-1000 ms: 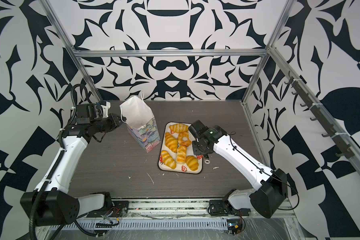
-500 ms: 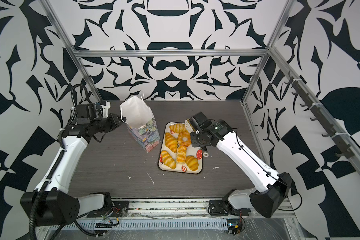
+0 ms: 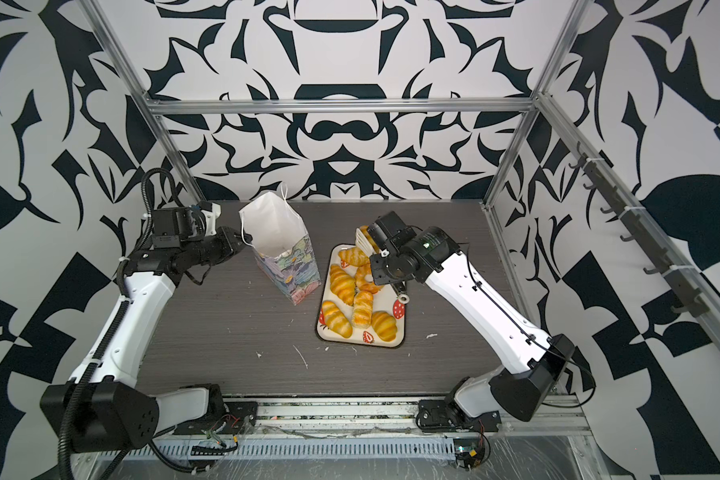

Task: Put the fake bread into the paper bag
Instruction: 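Squeeze the tongs shut on a striped bread roll and lift it, then swing the gripped roll over the bag opening held by the left gripper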

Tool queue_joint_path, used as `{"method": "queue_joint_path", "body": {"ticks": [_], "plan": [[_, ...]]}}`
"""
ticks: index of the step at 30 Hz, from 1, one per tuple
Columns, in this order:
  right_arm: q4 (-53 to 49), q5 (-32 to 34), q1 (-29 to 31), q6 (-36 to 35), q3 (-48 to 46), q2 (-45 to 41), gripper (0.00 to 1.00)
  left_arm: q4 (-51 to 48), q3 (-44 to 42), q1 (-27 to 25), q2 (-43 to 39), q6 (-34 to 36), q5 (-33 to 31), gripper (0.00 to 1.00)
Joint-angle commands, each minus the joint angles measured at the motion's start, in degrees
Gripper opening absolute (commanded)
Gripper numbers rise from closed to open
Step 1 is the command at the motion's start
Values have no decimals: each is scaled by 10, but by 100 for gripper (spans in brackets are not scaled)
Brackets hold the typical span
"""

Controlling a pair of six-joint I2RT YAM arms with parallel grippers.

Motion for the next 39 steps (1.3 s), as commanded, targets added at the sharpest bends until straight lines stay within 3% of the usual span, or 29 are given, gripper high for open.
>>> {"method": "queue_joint_path", "body": {"ticks": [1, 29, 39], "plan": [[4, 34, 16, -11, 54, 2, 41, -13, 16, -3, -7, 4, 0, 22], [-25, 64, 153, -56, 426, 220, 40, -28, 15, -3, -20, 12, 1, 22], [-27, 50, 178, -54, 483, 284, 41, -31, 16, -3, -22, 17, 0, 22]]}}
